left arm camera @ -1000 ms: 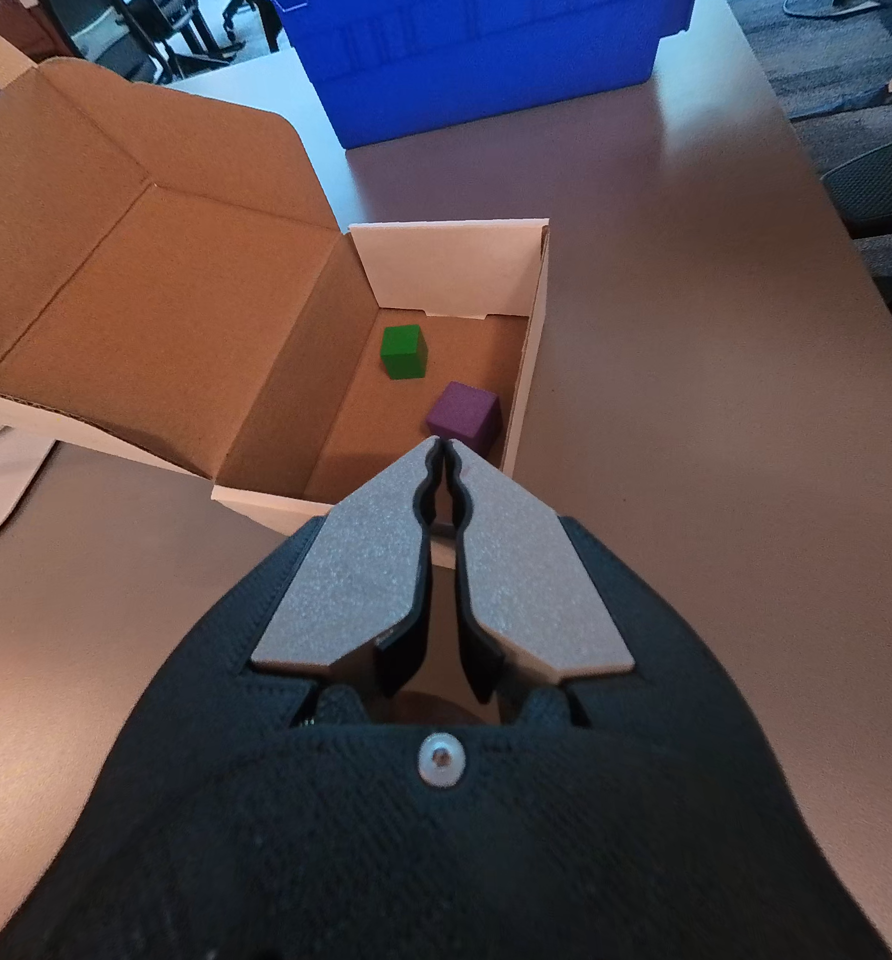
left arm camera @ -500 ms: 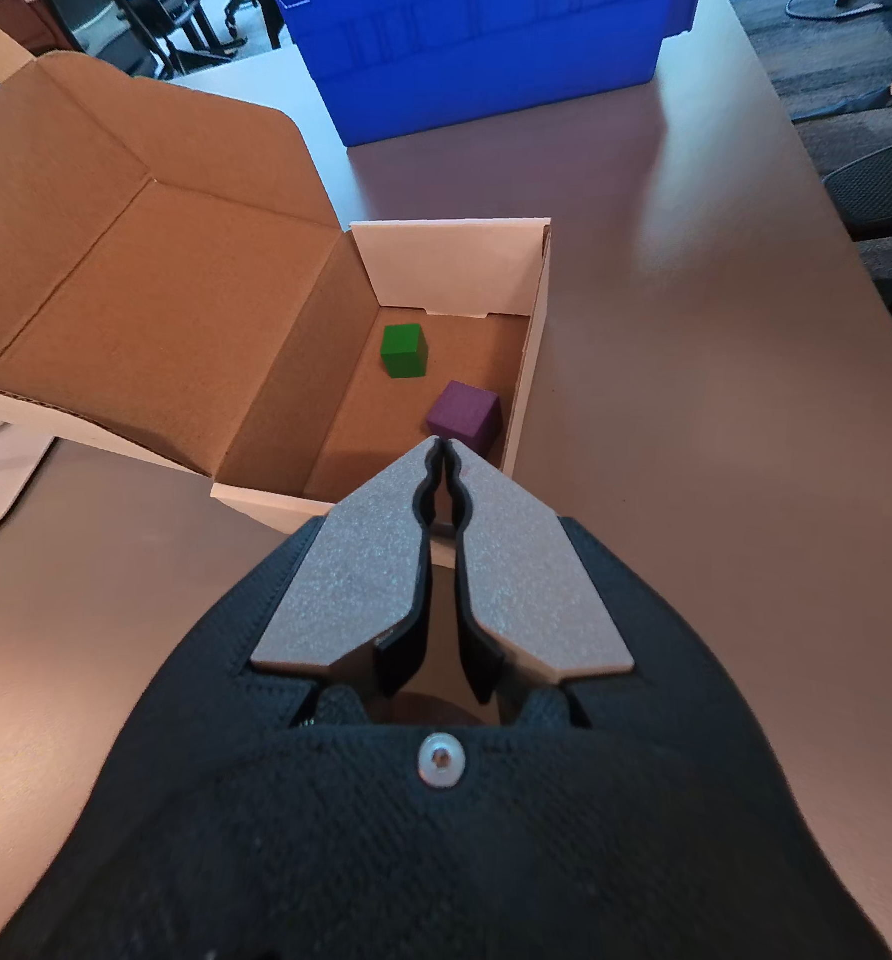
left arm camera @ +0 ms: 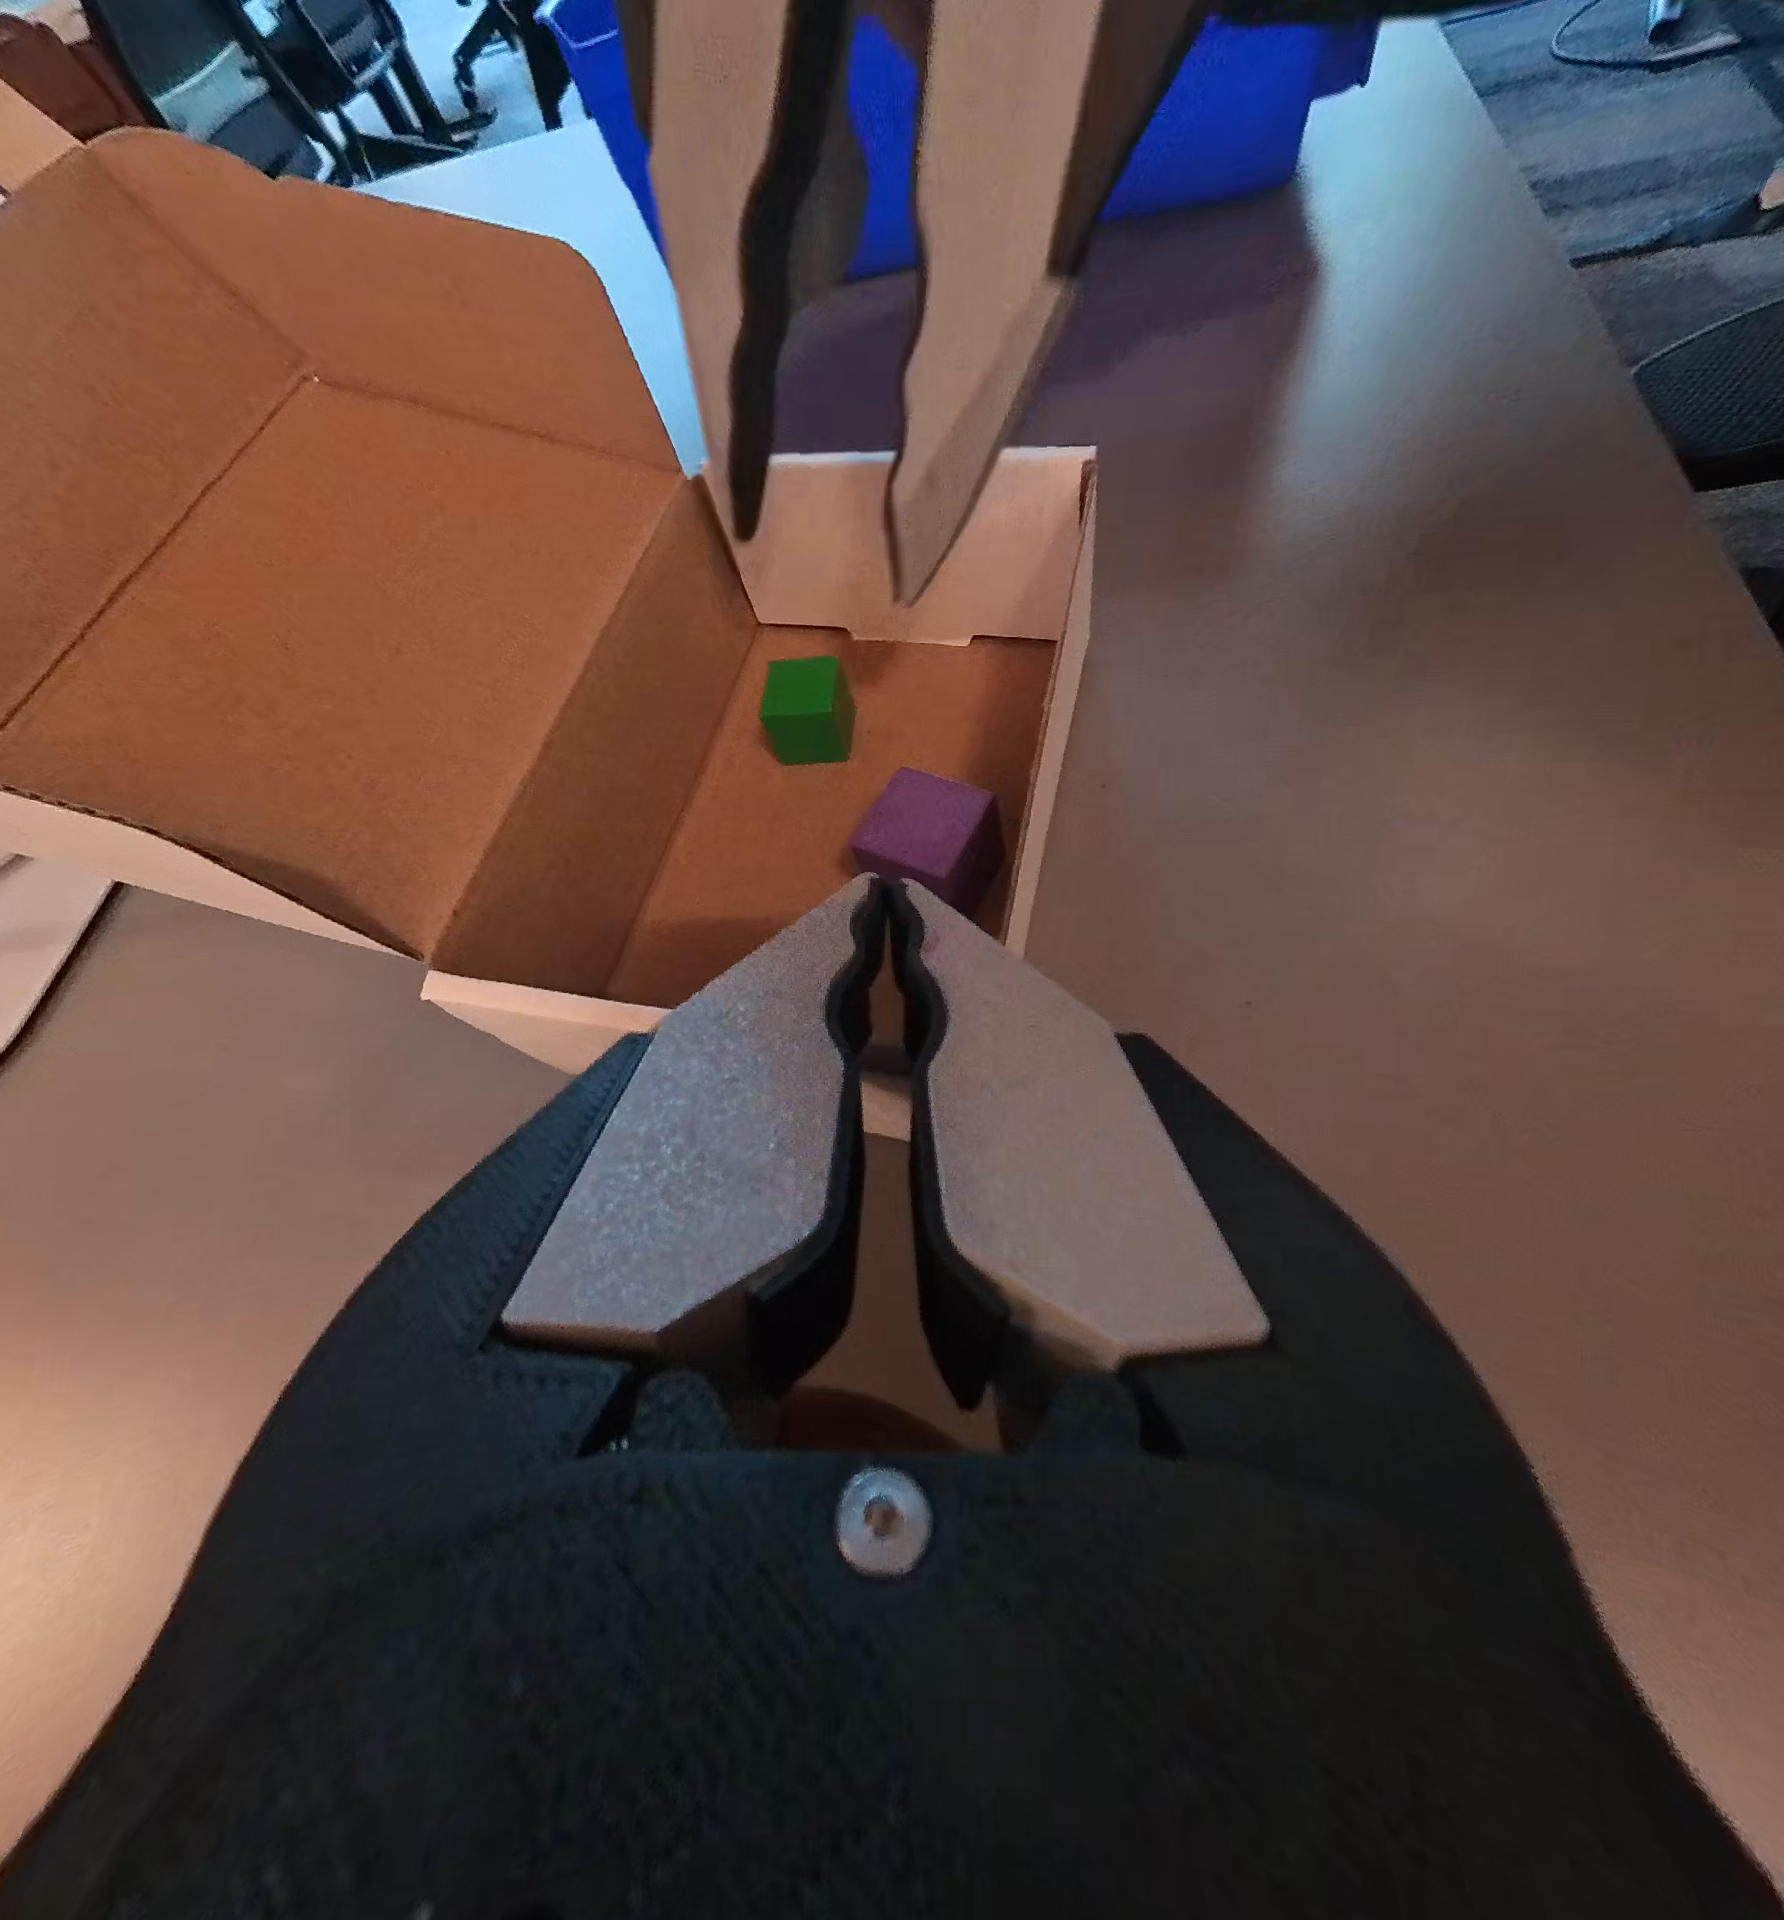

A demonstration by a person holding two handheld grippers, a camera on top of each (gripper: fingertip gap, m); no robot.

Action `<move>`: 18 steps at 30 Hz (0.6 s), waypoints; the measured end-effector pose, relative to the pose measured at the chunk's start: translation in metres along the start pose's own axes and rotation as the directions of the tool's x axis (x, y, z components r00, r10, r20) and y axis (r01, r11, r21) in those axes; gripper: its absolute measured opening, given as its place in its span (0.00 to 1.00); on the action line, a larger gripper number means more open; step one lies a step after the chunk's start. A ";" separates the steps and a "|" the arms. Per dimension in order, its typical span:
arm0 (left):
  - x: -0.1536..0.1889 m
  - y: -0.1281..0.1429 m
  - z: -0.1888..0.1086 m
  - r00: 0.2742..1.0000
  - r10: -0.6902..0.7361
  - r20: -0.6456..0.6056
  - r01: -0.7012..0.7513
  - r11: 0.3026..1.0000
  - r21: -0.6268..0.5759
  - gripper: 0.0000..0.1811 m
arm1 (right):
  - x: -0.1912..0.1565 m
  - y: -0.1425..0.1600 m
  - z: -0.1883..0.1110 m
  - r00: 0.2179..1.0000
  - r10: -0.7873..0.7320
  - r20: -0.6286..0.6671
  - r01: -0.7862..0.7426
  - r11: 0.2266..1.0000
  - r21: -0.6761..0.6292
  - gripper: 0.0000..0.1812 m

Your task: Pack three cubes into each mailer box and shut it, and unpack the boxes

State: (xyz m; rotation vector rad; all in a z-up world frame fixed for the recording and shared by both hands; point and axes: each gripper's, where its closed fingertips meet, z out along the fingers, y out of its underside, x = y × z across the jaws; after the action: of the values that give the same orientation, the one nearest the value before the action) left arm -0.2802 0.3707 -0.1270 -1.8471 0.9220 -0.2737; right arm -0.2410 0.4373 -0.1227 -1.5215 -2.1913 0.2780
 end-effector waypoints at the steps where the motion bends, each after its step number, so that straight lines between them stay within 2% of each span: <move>1: 0.000 0.000 0.000 1.000 0.004 0.001 -0.004 1.000 0.002 0.00 | 0.002 0.001 0.008 0.999 -0.043 -0.004 0.043 0.998 -0.043 0.19; 4: 0.000 -0.001 0.000 1.000 0.004 0.004 -0.004 1.000 0.006 0.00 | 0.004 0.009 0.027 0.989 -0.148 0.003 0.146 0.973 -0.177 0.18; 5: 0.001 -0.001 0.000 1.000 0.004 -0.001 -0.004 1.000 0.002 0.00 | 0.005 0.006 0.029 0.987 -0.158 0.003 0.156 0.971 -0.181 0.17; 7: 0.001 0.000 0.000 1.000 0.007 0.000 -0.007 1.000 0.000 0.00 | 0.007 0.002 0.031 0.984 -0.176 -0.002 0.172 0.967 -0.186 0.06; 8: 0.001 0.000 0.000 1.000 0.007 0.002 -0.007 1.000 0.000 0.00 | 0.005 0.005 0.033 0.982 -0.185 0.018 0.185 0.961 -0.205 0.06; 9: 0.000 -0.001 0.000 1.000 0.003 0.006 -0.003 1.000 0.002 0.00 | 0.005 0.006 0.034 0.980 -0.196 0.020 0.196 0.956 -0.220 0.07; 11: 0.000 0.000 0.000 1.000 -0.001 0.003 0.001 1.000 0.002 0.00 | 0.012 0.005 0.034 0.975 -0.220 -0.026 0.207 0.948 -0.241 0.18; 18: 0.000 -0.001 0.000 1.000 0.001 0.005 -0.001 1.000 0.003 0.00 | 0.010 0.014 0.037 0.974 -0.221 0.045 0.222 0.912 -0.343 0.18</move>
State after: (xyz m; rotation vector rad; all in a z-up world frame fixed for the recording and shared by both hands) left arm -0.2797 0.3711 -0.1265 -1.8436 0.9190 -0.2700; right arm -0.2494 0.4556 -0.1580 -1.4191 -2.4881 -0.1902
